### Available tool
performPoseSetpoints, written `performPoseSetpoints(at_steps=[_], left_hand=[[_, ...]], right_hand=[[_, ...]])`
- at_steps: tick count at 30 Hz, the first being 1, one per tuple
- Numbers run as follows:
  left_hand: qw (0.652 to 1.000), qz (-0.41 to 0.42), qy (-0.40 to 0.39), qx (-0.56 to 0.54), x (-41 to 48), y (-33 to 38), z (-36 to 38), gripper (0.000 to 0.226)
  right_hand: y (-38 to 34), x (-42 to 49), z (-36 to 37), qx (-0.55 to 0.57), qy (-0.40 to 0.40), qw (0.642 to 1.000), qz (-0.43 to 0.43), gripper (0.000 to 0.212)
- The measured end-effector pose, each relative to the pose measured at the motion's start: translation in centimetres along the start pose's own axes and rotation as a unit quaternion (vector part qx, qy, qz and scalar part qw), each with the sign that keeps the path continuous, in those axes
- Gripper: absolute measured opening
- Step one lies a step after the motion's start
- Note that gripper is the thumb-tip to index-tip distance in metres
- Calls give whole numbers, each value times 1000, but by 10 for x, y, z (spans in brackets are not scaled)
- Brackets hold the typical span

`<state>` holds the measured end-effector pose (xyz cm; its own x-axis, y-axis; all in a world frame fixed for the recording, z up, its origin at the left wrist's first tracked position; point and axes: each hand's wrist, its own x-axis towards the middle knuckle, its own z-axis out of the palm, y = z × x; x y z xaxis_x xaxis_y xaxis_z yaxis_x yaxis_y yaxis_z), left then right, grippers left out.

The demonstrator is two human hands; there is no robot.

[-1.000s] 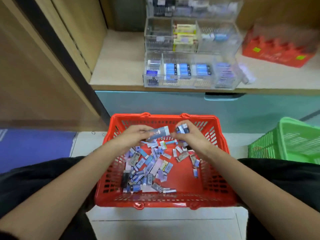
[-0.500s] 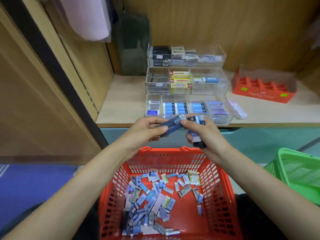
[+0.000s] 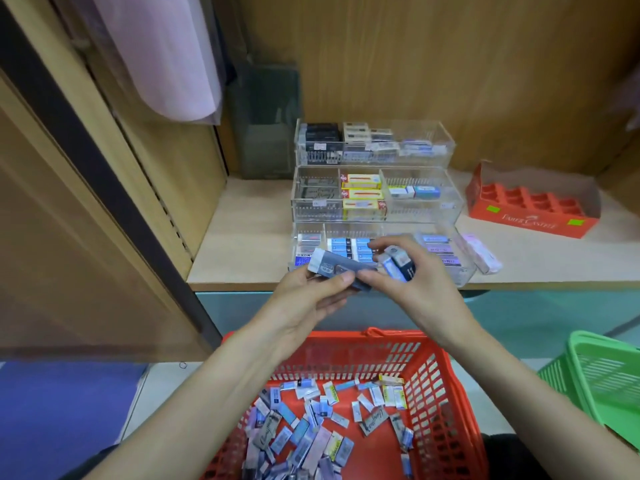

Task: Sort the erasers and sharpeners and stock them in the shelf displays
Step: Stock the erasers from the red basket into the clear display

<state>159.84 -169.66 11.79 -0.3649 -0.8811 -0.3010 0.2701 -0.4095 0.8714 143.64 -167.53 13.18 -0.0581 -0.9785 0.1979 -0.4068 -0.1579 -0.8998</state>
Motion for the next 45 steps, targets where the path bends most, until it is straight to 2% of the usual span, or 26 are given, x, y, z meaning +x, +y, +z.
performPoseSetpoints(at_steps=[7, 11, 14, 17, 21, 23, 26, 28, 31, 36, 39, 43, 45], left_hand=[[998, 41, -2, -50, -4, 3, 6, 16], [997, 74, 1, -17, -6, 9, 6, 20], [993, 104, 62, 11, -4, 18, -3, 22], [991, 112, 77, 17, -5, 22, -9, 15], [988, 128, 86, 10, -3, 21, -6, 14], [985, 148, 92, 12, 1, 24, -6, 15], [980, 176, 90, 33, 9, 33, -7, 13], [972, 197, 93, 89, 17, 41, -10, 12], [938, 213, 122, 246, 38, 53, -27, 23], [866, 245, 128, 416, 76, 57, -51, 45], [863, 221, 129, 436, 97, 57, -53, 59], [844, 236, 174, 449, 122, 58, -57, 62], [852, 225, 178, 438, 130, 59, -60, 64]], right_hand=[[4, -3, 3, -159, -7, 972, -175, 40], [4, -2, 0, -169, 22, 967, -191, 32], [6, 0, -4, -151, 27, 972, -179, 31], [8, 1, -5, -155, 34, 971, -179, 32], [14, 4, 0, -270, 86, 928, -242, 39], [16, 7, 1, -287, 97, 918, -254, 38], [15, 15, 3, -216, 92, 944, -231, 32], [13, 26, 2, -189, 78, 955, -214, 33], [10, 56, 1, -173, 57, 964, -194, 34], [2, 132, -8, -200, 68, 966, -151, 26], [-9, 186, -8, -254, 76, 953, -146, 30], [-20, 250, 4, -334, 71, 931, -127, 28], [-21, 273, 11, -348, 60, 927, -122, 26]])
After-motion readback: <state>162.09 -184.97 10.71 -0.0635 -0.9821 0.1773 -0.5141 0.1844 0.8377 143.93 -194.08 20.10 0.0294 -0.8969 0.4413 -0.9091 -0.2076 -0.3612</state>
